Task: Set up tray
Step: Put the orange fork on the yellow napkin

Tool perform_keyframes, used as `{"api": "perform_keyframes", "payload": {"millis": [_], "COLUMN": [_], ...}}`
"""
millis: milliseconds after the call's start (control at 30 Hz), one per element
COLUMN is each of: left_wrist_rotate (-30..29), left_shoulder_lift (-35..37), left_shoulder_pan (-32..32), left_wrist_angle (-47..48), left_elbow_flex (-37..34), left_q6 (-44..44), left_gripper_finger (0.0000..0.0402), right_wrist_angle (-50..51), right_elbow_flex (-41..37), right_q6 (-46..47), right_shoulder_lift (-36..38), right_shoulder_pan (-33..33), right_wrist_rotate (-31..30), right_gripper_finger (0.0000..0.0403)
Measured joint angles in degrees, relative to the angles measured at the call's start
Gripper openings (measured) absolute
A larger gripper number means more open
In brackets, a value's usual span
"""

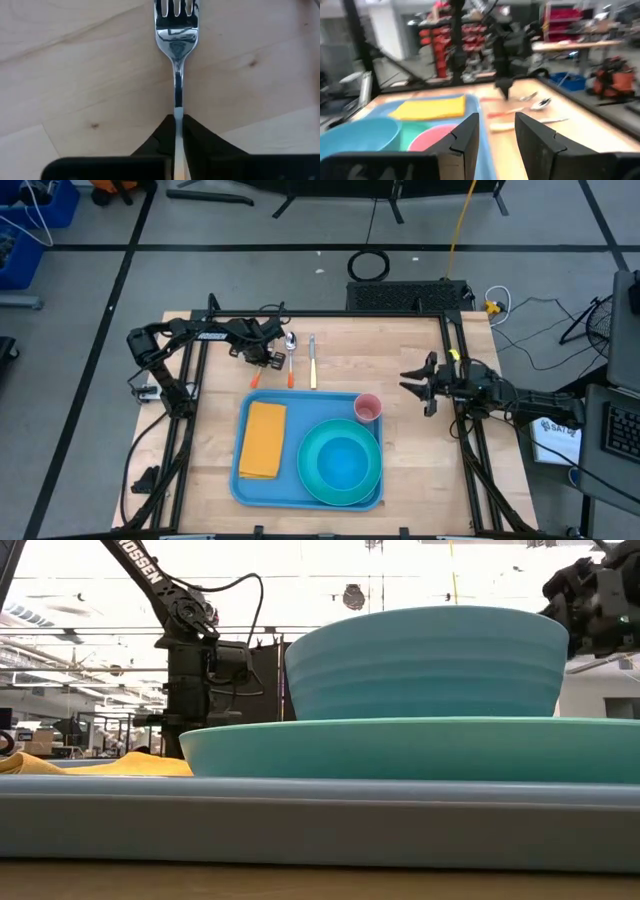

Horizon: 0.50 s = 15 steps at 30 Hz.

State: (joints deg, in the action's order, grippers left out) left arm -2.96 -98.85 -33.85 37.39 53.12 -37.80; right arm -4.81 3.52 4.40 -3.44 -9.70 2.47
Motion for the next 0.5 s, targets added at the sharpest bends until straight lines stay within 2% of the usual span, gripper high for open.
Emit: {"api": "perform_keyframes", "payload": {"millis": [100,233,500], "left_wrist_rotate": [0.14,-0.13,-0.78], "left_shoulder_lift": [0.33,2.24,13.31], "left_shoulder_pan": [0.00,0.52,5.58], "left_wrist_angle": [0.01,-0.01,5.73], "left_elbow_flex": [-0.02,-0.41,-0.28], "left_q6": [0.90,1.61,0.38], "left_gripper_finger": [0.0012,0.0010,0.0010], "right_wrist_angle": [1.36,3.32,5.71], "right_elbow_flex": [0.28,0.32,0.45], "right_q6": [-0.53,-1.13,-1.08], "right_shoulder_lift": [0.00,0.00,0.09], "right_shoulder_pan": [0.02,-0.04,-0.06], "right_wrist_rotate": [2.66,1.78,2.17], "right_gripper_finger": [0.0116,0.0116,0.0116]}}
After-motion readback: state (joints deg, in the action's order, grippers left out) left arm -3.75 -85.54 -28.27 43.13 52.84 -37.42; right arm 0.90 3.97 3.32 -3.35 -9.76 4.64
